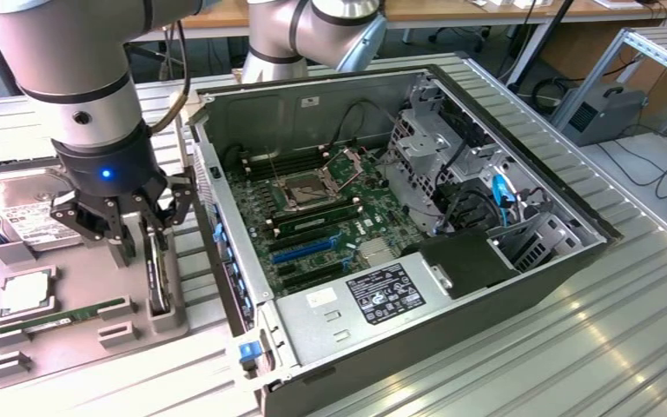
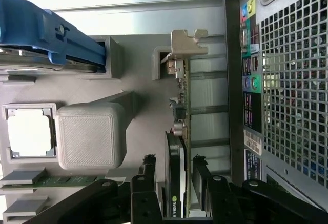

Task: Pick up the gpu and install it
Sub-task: 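Pick up the gpu and move the gpu toward the slot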

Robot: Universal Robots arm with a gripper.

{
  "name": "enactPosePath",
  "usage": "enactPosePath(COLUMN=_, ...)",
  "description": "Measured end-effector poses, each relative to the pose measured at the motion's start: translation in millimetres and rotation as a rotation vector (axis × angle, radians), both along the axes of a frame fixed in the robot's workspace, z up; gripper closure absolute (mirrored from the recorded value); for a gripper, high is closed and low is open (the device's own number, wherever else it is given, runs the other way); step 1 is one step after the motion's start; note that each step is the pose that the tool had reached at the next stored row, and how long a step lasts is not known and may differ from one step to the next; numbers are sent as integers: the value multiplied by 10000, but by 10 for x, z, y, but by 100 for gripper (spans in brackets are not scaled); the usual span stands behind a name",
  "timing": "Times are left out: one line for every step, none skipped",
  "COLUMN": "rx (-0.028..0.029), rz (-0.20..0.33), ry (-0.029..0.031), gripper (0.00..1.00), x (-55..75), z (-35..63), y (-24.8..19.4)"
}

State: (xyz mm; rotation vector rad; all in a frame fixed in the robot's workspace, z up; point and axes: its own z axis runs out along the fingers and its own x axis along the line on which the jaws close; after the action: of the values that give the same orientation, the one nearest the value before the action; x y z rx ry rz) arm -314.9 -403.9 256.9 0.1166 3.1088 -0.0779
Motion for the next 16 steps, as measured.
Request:
enactPosePath(rx=0, rz=0, ry=0, gripper=58, x=0, z=-6, y=0)
enactPosePath(rx=0, rz=0, ry=0, gripper=58, x=0, z=-14, y=0)
enactPosePath(rx=0, rz=0, ry=0, gripper=58, x=0, z=-22, y=0)
enactPosePath(rx=0, rz=0, ry=1, gripper=58, x=0, z=-38, y=0)
enactPosePath(rx=1, rz=0, ry=0, gripper=58, x=0, z=-58, y=0)
enactPosePath(rx=0, rz=-1, ry=0, gripper=58, x=1, z=-72, y=0)
enactPosePath(rx=1, rz=-1, ry=0, gripper=58, x=1, z=-84, y=0)
enactPosePath(rx=1, rz=-2, ry=0, gripper=58, x=2, z=-91, y=1)
enactPosePath(rx=1, rz=-4, ry=0, gripper=58, x=3, z=-99, y=1)
enactPosePath(rx=0, rz=-5, ry=0, gripper=58, x=3, z=-105, y=1)
enactPosePath(rx=0, rz=-6, ry=0, gripper=58, x=3, z=-110, y=1)
enactPosePath(rx=0, rz=-6, ry=0, gripper=58, x=3, z=-115, y=1)
enactPosePath(rx=1, rz=-6, ry=-1, gripper=58, x=4, z=-122, y=1)
enactPosePath(rx=0, rz=-6, ry=0, gripper=58, x=4, z=-127, y=1)
enactPosePath(rx=0, rz=-6, ry=1, gripper=58, x=5, z=-130, y=1)
enactPosePath(rx=-1, rz=-6, ry=2, gripper=58, x=5, z=-132, y=1)
